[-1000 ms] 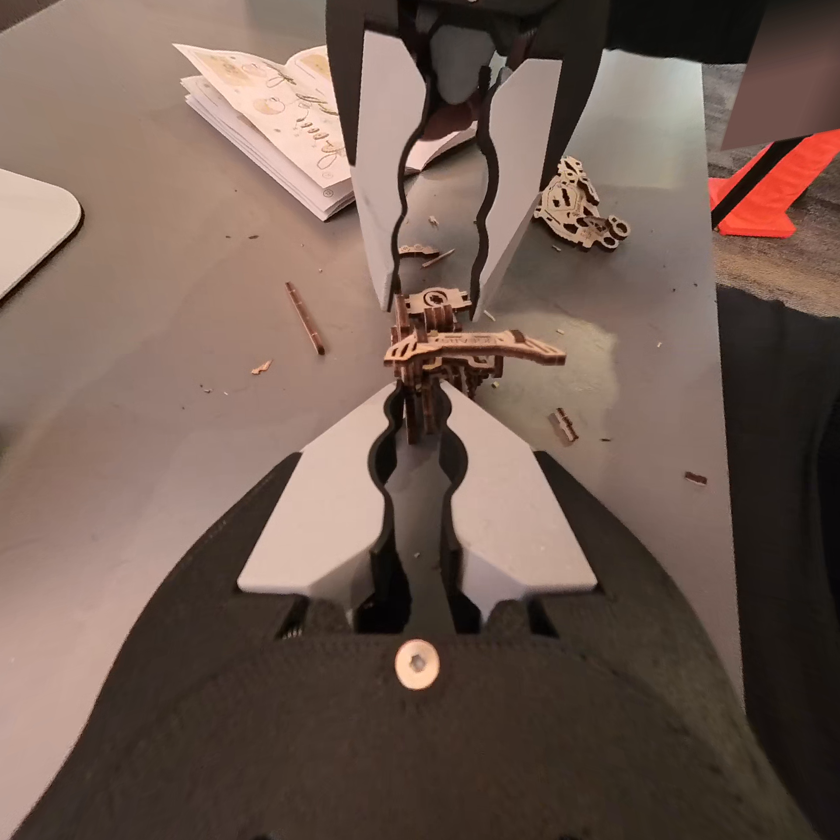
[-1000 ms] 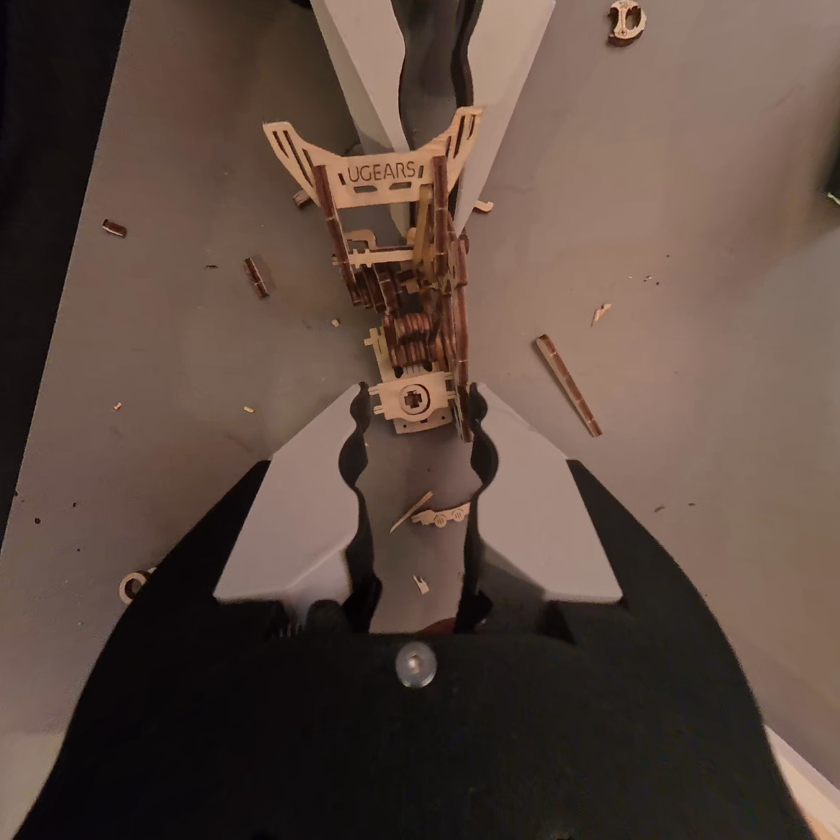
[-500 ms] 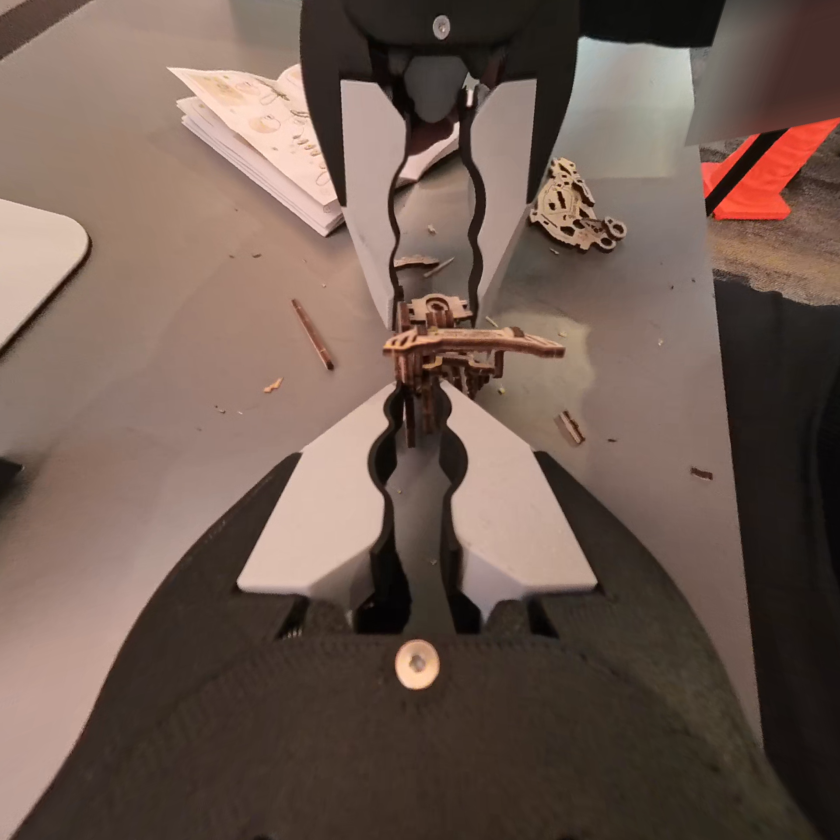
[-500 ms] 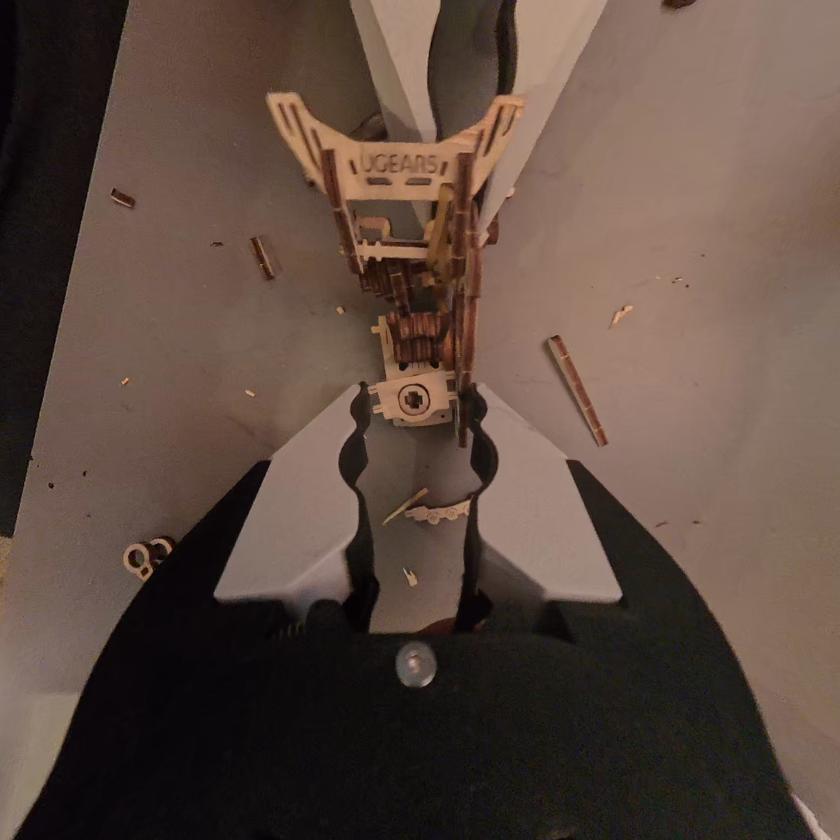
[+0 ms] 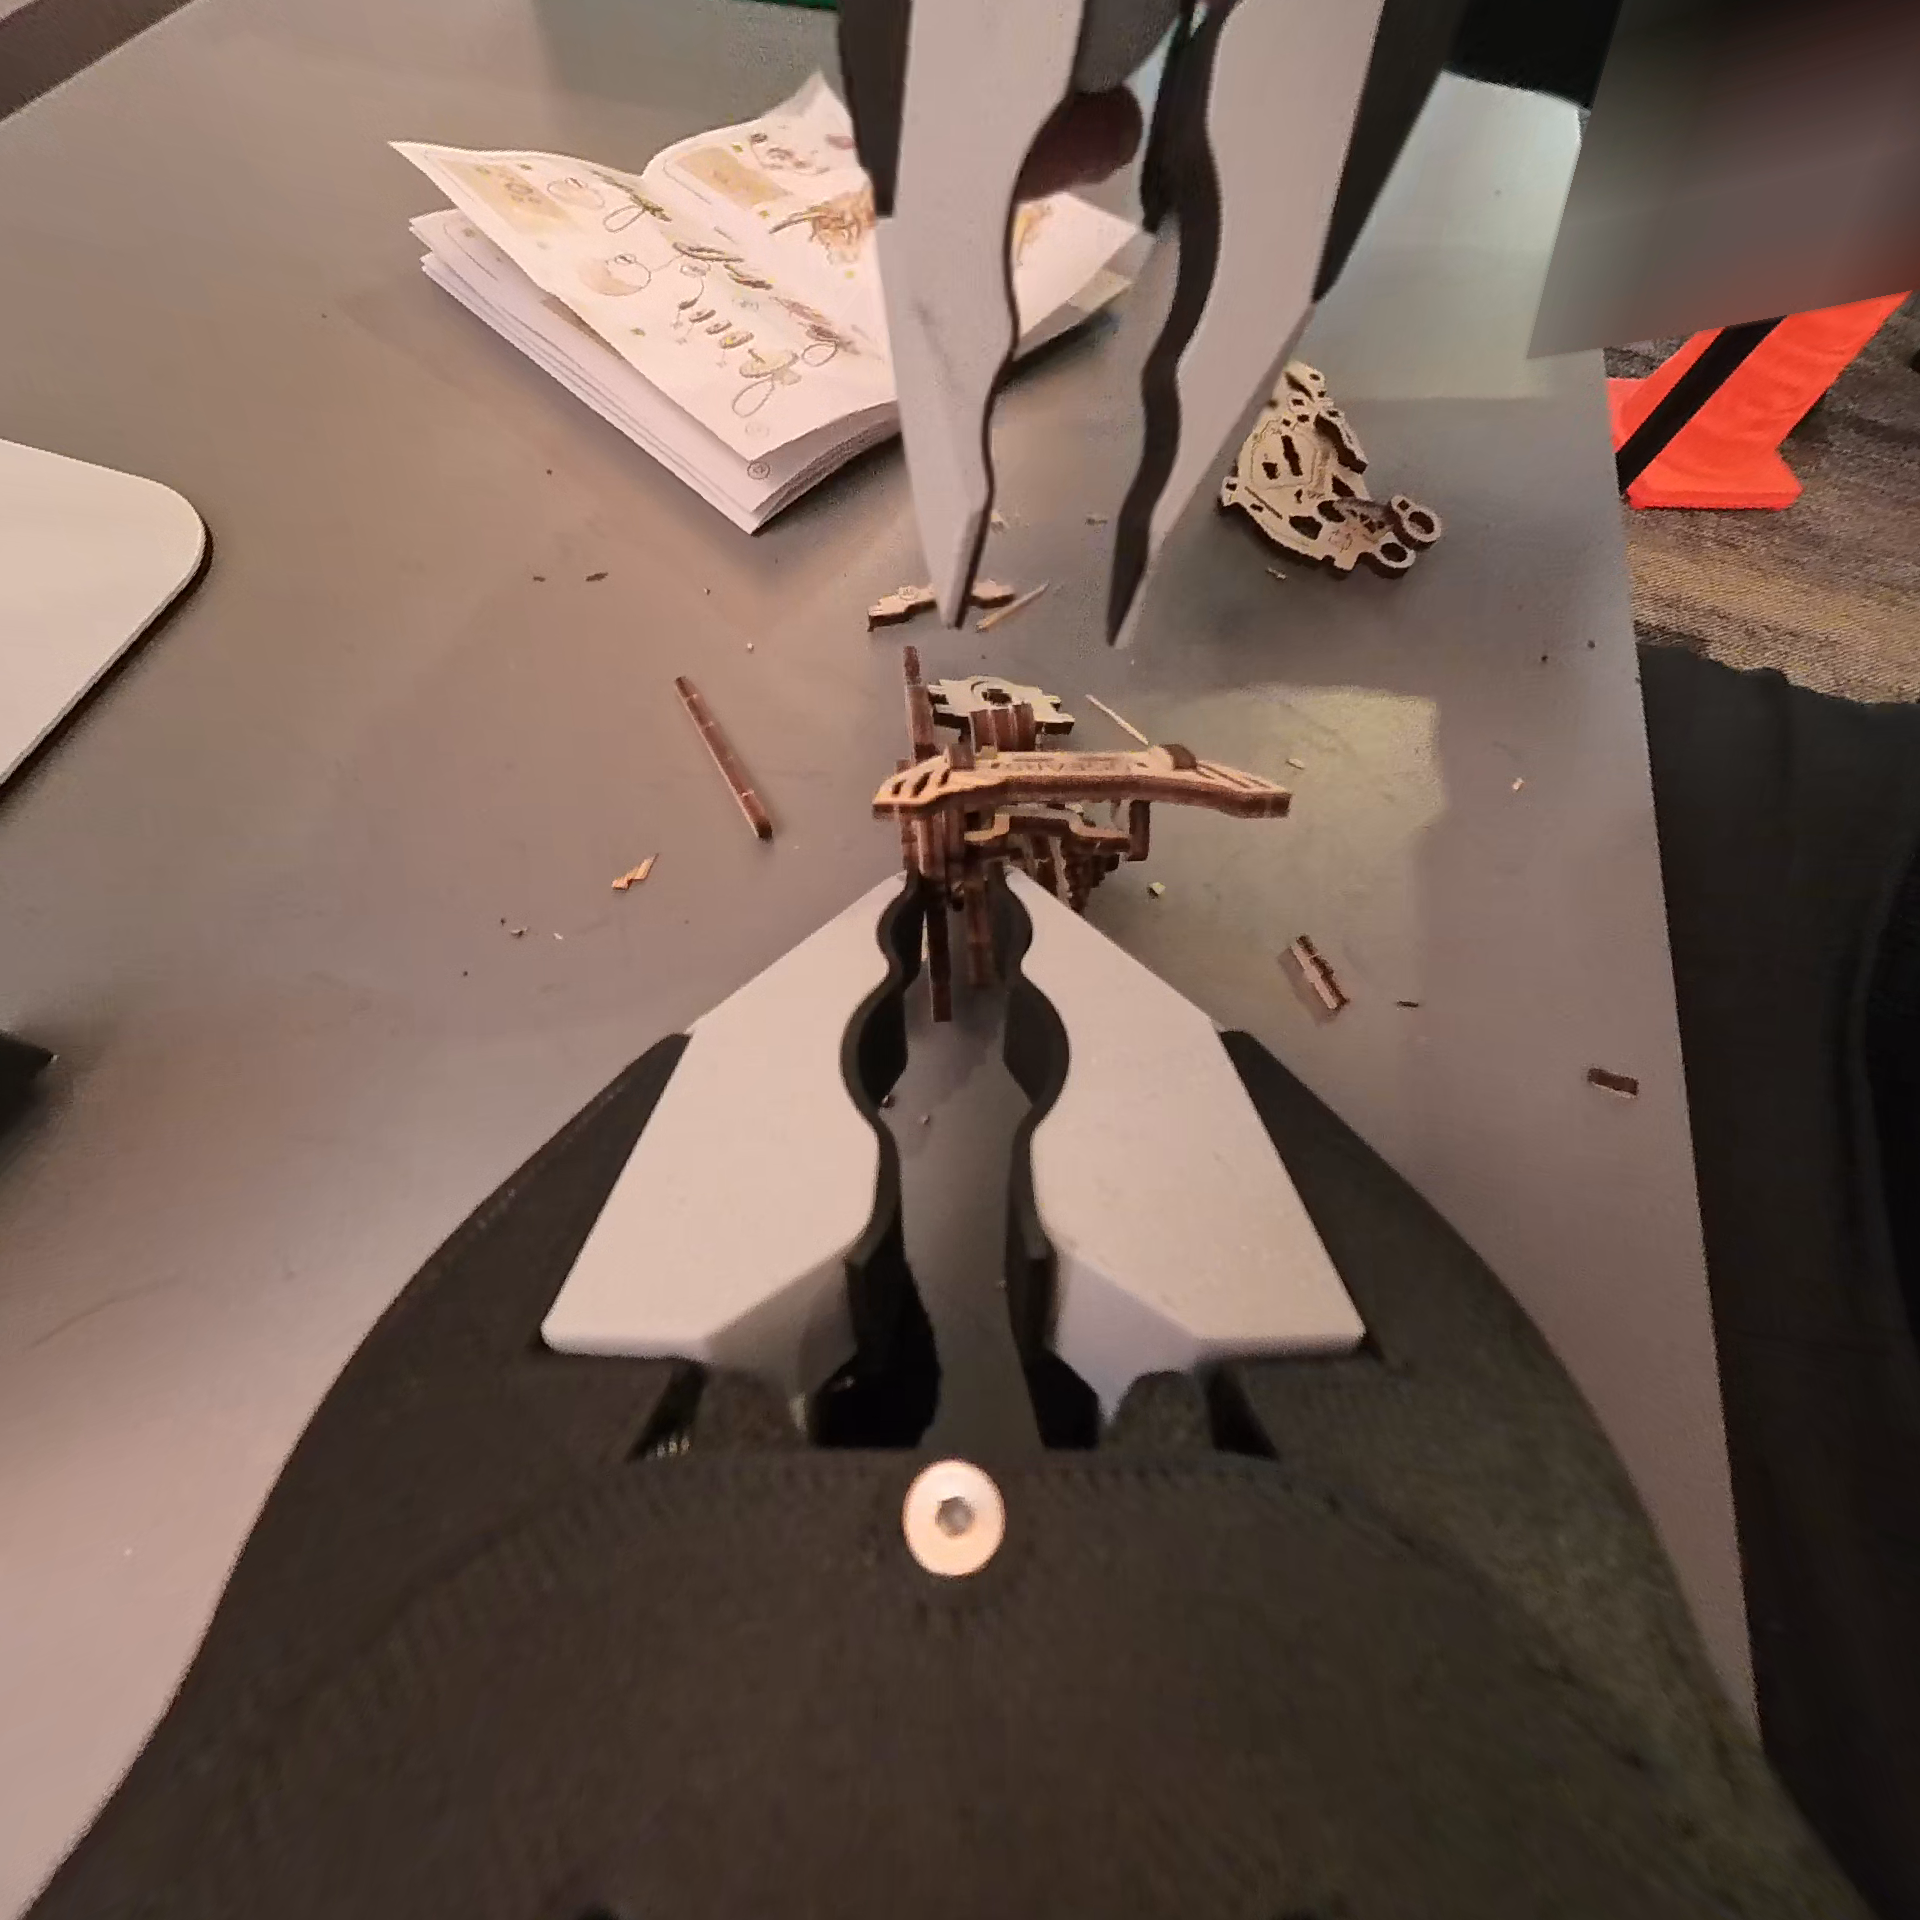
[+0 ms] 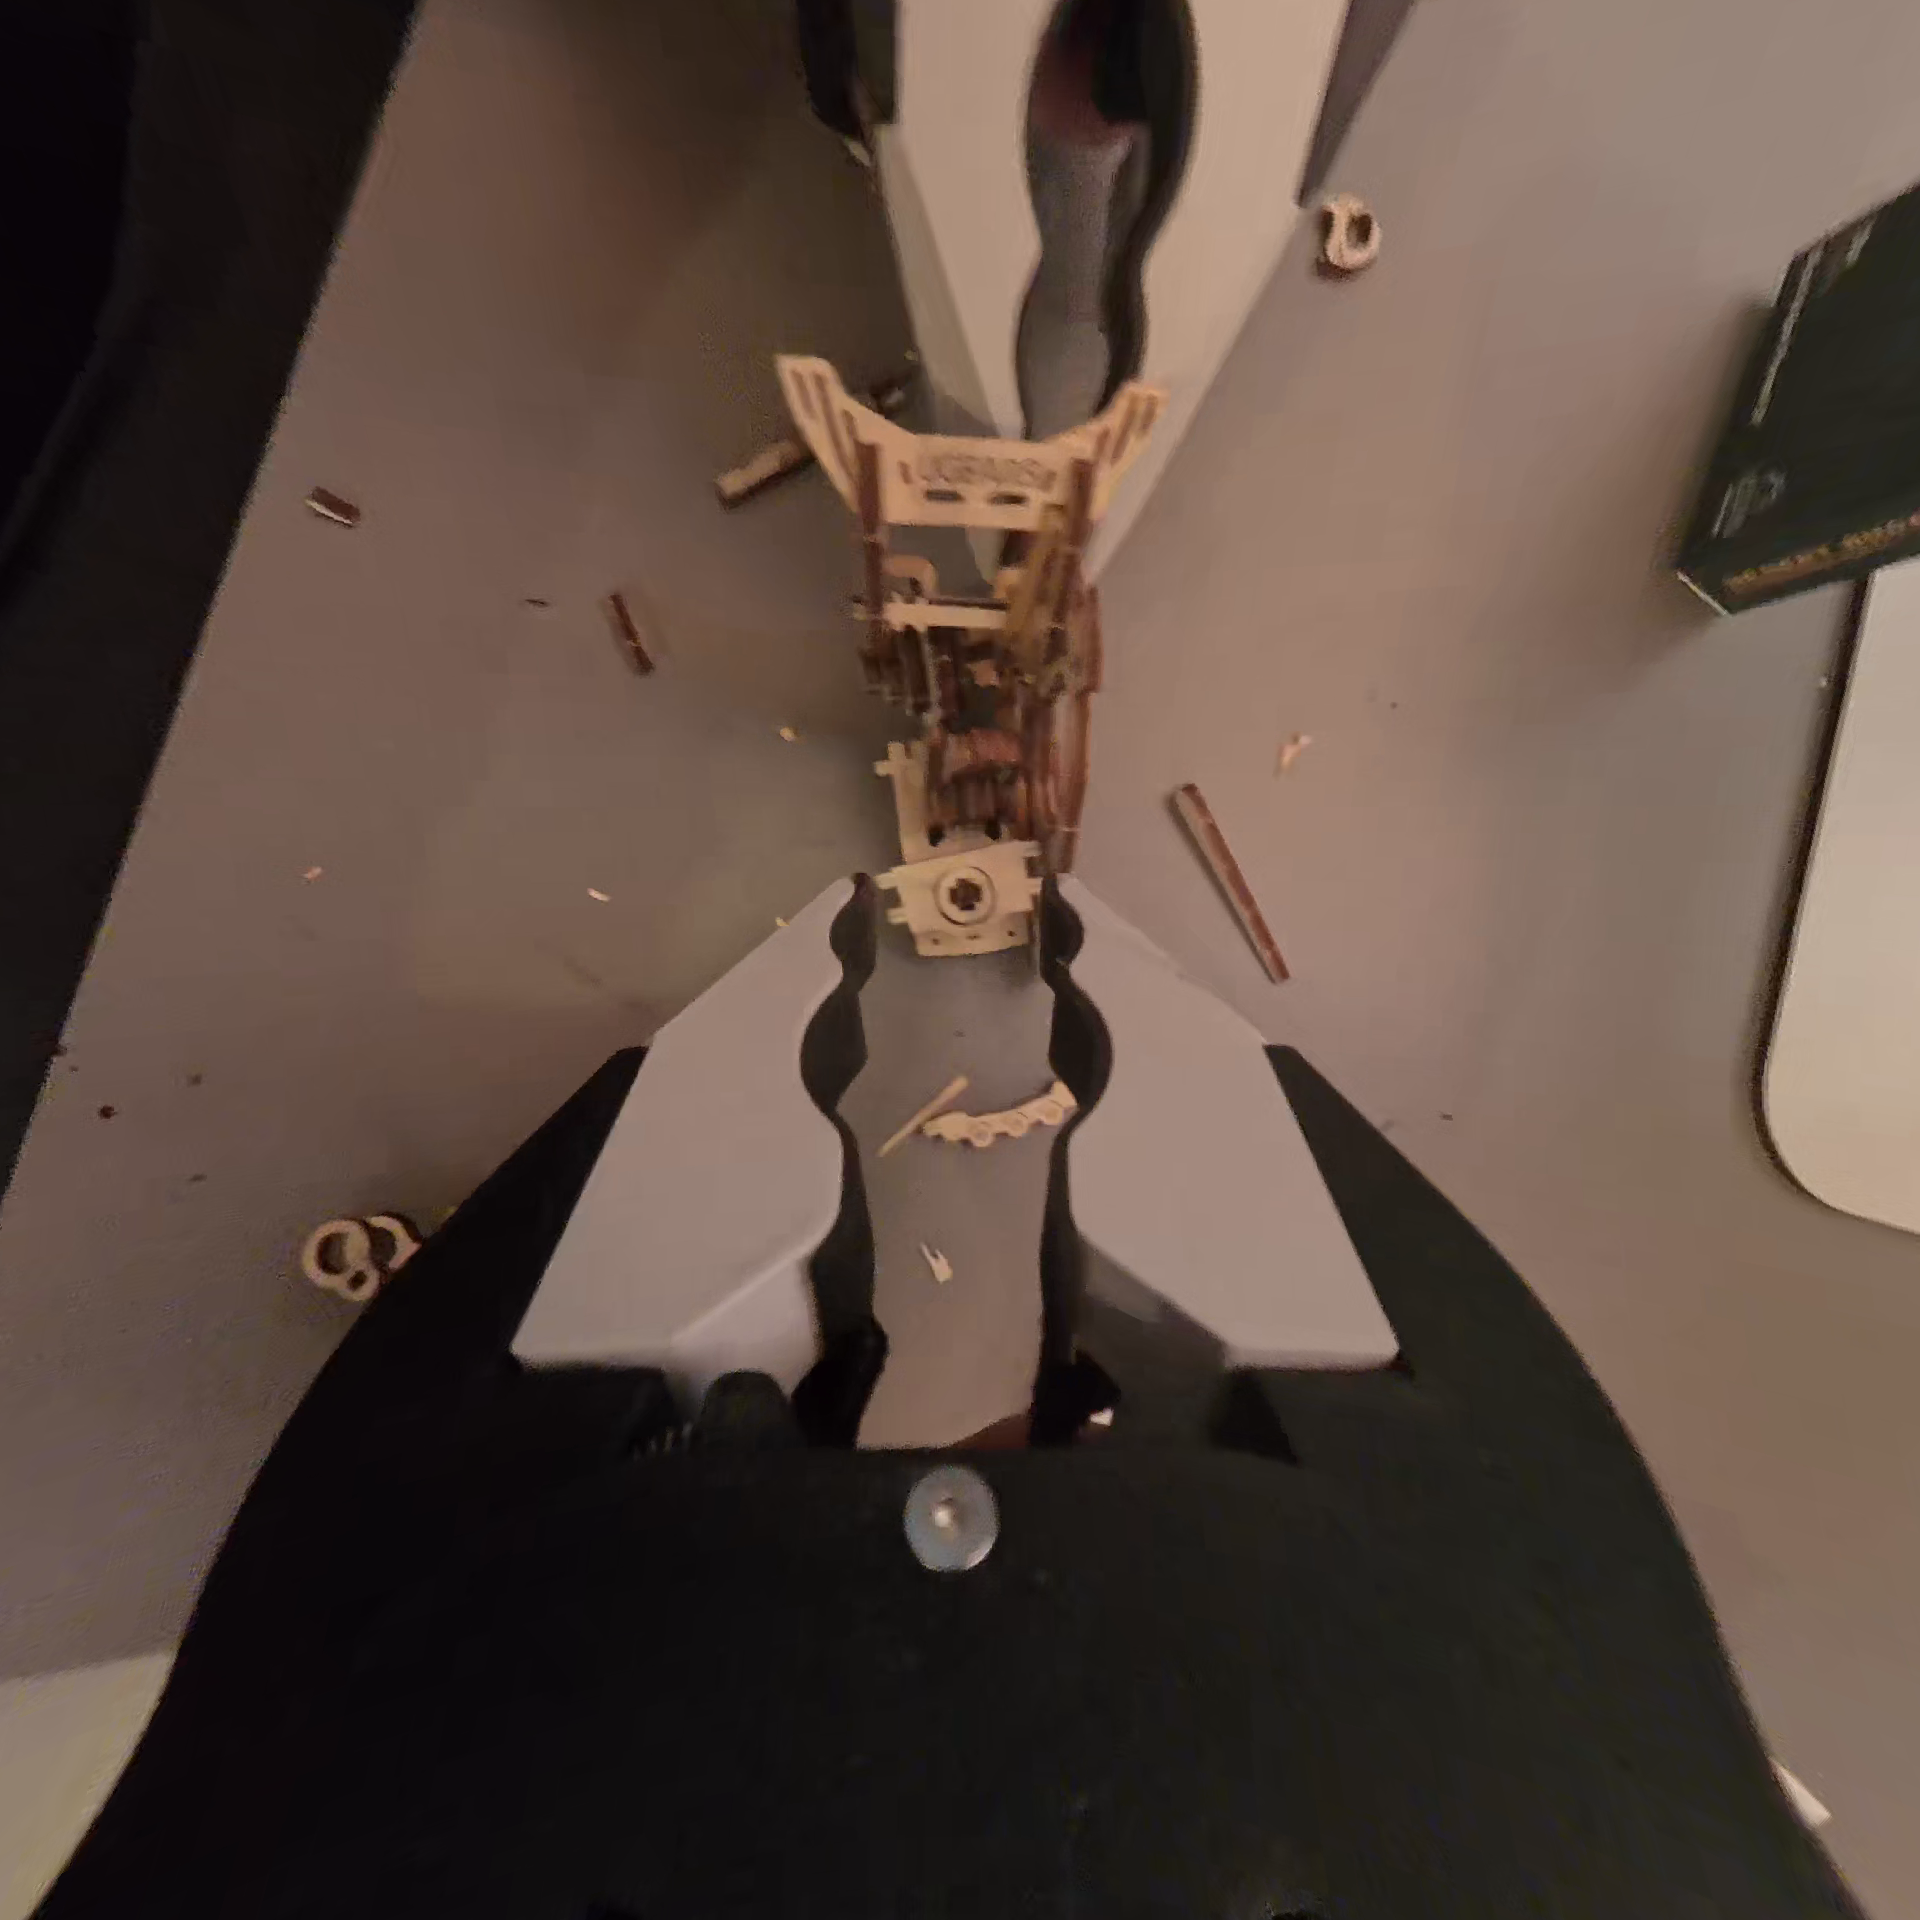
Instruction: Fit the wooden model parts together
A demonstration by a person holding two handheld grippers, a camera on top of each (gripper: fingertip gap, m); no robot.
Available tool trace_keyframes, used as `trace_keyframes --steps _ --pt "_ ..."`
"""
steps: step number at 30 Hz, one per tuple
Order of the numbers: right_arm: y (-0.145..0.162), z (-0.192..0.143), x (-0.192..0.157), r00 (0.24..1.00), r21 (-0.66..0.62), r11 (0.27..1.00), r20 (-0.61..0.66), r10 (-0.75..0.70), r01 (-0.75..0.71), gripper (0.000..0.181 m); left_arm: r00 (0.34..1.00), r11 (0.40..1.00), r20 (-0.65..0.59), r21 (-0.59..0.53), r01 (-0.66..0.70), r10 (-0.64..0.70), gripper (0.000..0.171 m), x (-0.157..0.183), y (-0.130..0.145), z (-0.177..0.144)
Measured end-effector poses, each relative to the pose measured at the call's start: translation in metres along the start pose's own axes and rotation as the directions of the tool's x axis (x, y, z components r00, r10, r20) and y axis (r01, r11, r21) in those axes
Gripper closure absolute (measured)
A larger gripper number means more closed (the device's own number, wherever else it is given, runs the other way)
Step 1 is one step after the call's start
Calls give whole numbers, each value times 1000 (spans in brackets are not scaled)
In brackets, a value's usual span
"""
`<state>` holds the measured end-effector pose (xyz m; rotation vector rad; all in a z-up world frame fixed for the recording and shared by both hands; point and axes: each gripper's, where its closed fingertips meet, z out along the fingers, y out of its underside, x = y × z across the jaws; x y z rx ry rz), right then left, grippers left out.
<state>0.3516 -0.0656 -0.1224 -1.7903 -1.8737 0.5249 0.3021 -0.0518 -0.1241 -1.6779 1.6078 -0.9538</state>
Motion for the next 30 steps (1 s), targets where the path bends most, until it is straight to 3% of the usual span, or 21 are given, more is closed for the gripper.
trace_keyframes --steps 6,11,30 --pt "10 14 -1 1000 -32 999 -15 -8 8 143 1000 1000 -1 -2 -3 3 162 0 -1 0" --pt "7 14 -1 999 -38 999 -8 -37 37 151 1000 1000 3 4 9 -9 162 -1 0 0" --pt "11 19 -4 999 -63 997 -27 -46 45 148 1000 1000 -1 18 20 -20 162 -2 -1 0"
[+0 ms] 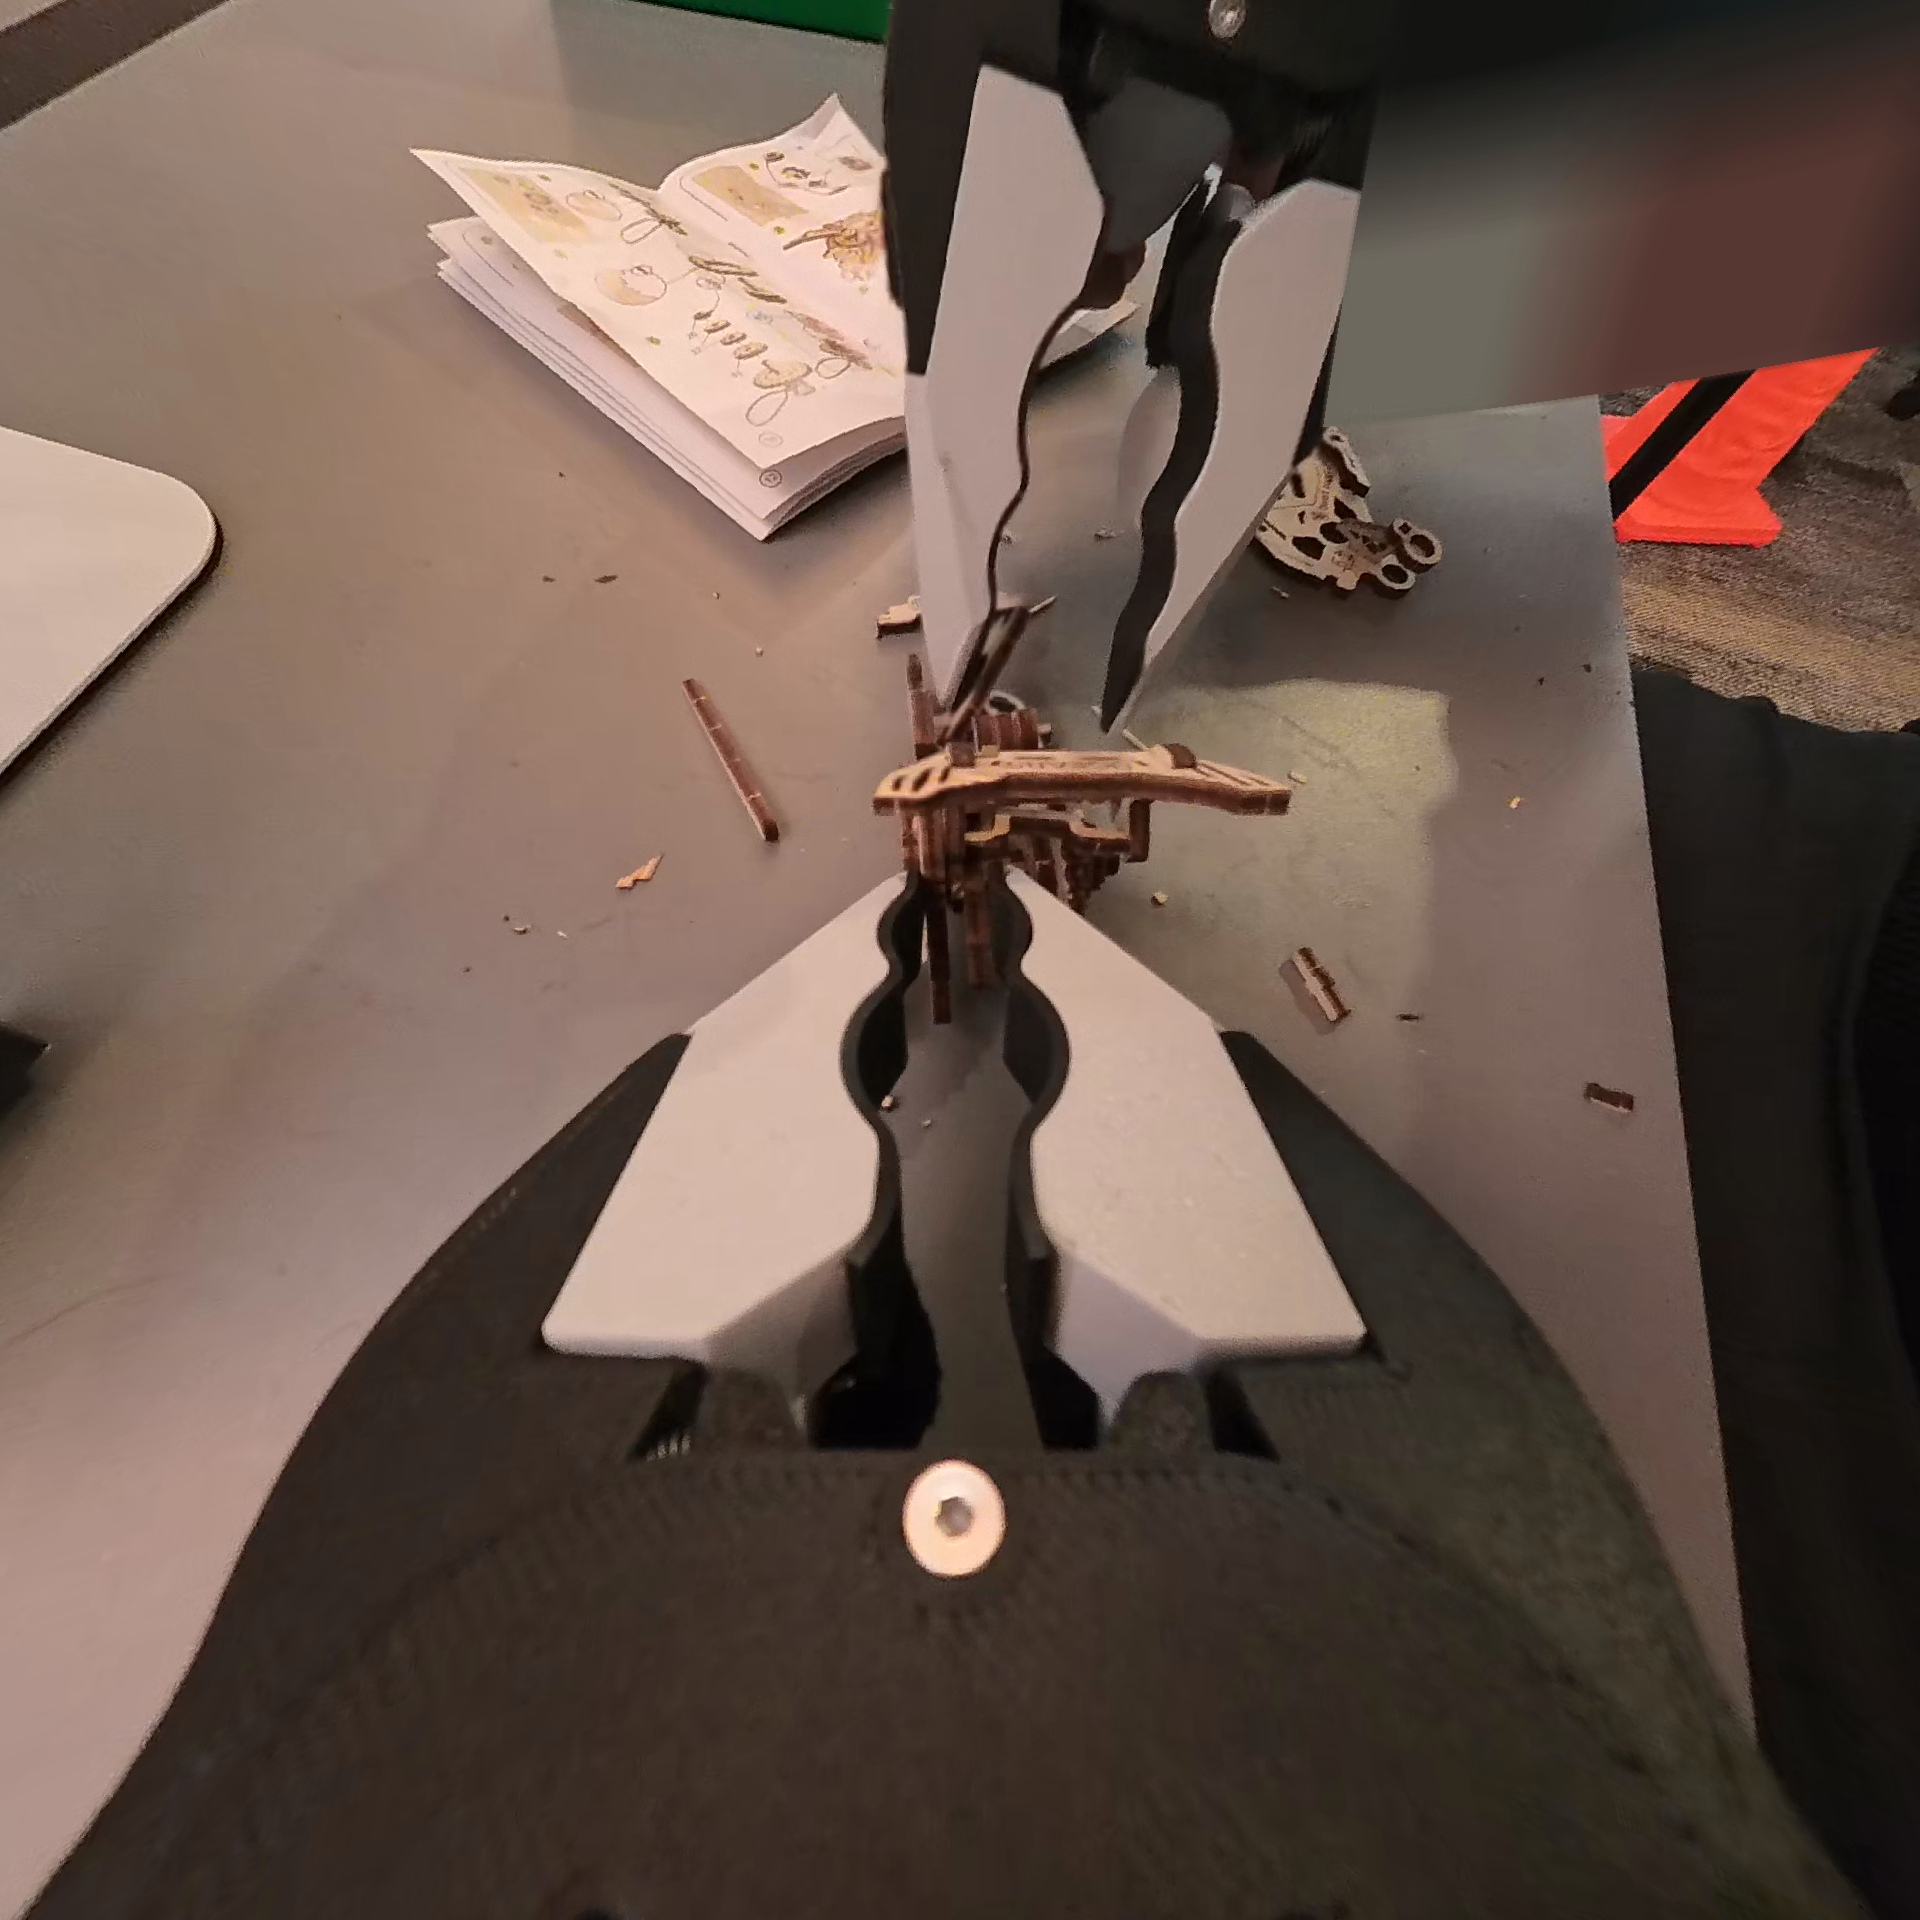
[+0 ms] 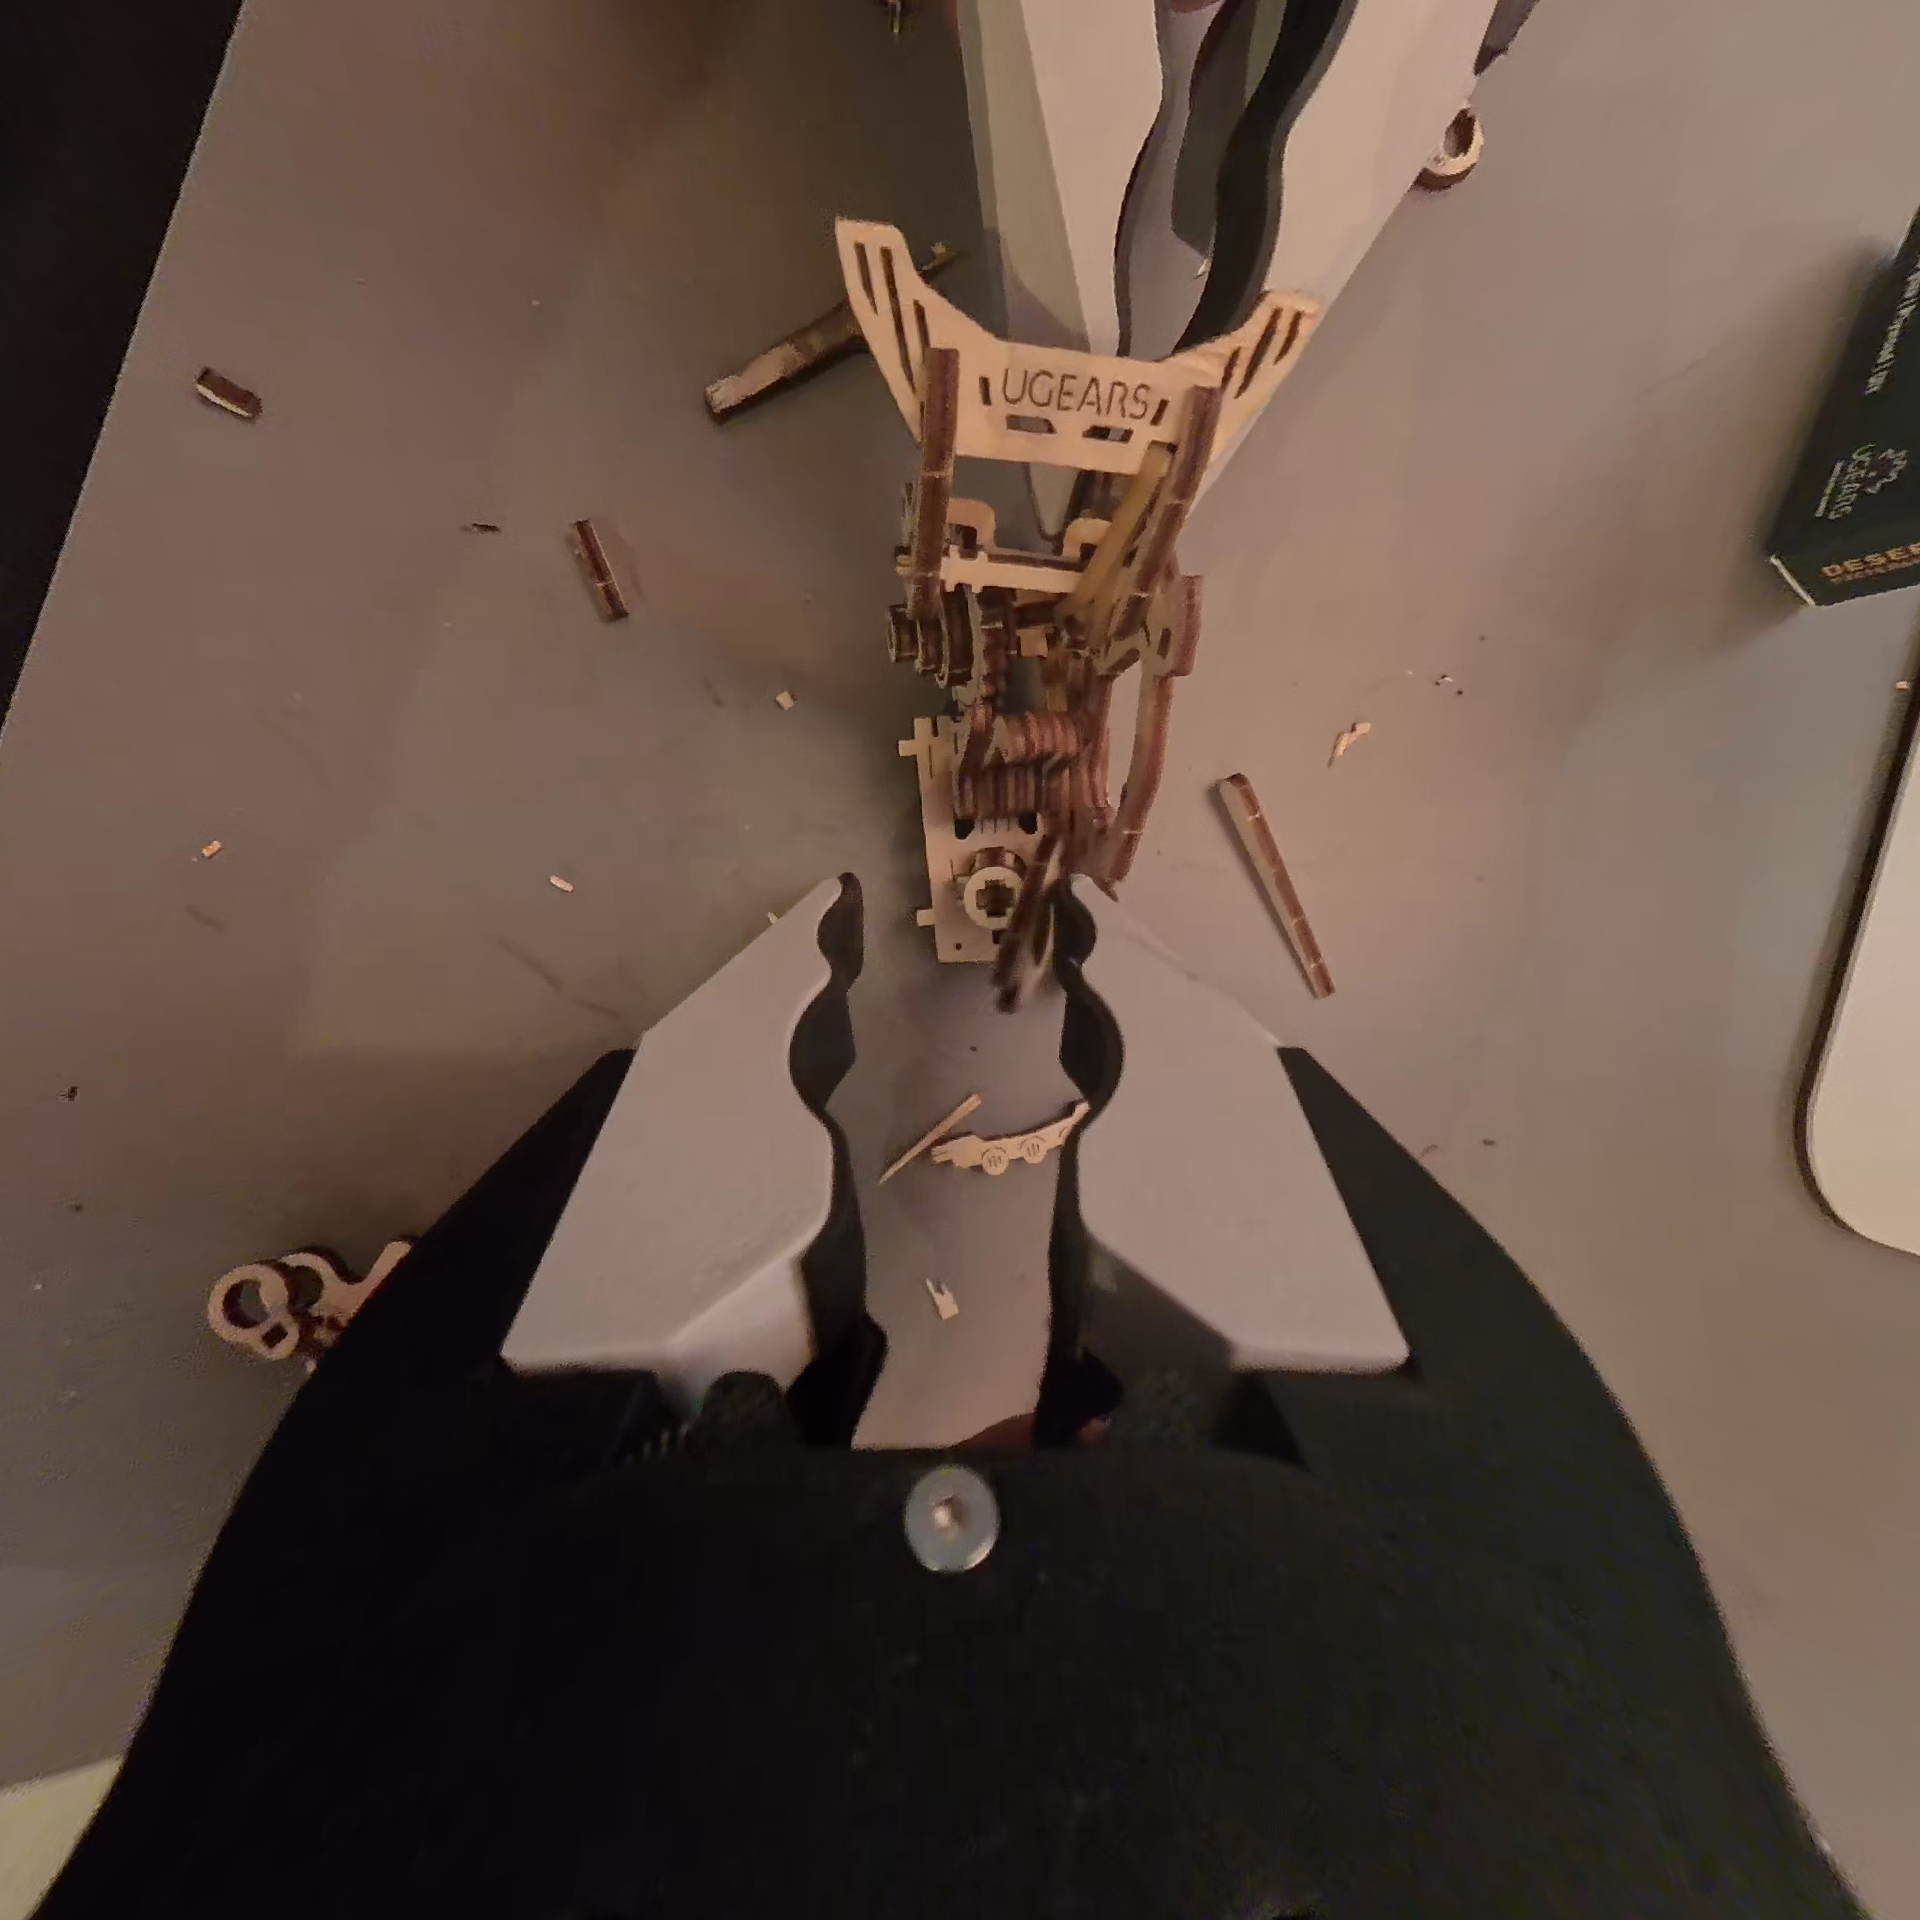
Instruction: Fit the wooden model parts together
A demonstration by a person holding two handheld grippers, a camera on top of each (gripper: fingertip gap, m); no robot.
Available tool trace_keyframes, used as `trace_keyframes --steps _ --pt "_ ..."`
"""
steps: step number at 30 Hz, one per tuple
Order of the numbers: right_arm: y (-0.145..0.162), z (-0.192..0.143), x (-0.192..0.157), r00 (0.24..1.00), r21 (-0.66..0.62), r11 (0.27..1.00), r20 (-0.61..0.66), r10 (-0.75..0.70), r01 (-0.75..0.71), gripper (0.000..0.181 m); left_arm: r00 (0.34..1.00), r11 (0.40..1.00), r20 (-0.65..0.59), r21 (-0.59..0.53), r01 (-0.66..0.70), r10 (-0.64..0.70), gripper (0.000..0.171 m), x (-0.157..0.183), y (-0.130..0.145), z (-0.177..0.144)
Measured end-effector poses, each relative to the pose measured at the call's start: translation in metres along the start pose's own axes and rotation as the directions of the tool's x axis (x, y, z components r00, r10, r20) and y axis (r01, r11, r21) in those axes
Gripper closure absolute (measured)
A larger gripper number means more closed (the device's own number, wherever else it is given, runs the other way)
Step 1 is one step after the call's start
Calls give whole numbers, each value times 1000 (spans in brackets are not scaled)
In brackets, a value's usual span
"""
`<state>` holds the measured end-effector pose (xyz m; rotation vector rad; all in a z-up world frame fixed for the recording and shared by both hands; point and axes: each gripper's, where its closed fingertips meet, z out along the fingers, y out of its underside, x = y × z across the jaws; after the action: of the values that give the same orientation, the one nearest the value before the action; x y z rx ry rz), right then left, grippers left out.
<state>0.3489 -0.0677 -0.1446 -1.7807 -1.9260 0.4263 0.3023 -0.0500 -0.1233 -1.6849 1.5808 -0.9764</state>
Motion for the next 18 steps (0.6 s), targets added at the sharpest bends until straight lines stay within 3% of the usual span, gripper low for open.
trace_keyframes --steps 6,13,18 --pt "-2 -5 -2 999 22 999 -37 29 -28 149 1000 1000 0 2 4 -4 162 -1 1 0" --pt "20 -7 5 989 -5 991 -68 131 -132 151 1000 1000 8 -1 3 -3 162 -3 2 -1" --pt "18 0 11 988 4 990 -56 142 -142 166 1000 1000 14 -5 -3 4 162 -2 2 -1"
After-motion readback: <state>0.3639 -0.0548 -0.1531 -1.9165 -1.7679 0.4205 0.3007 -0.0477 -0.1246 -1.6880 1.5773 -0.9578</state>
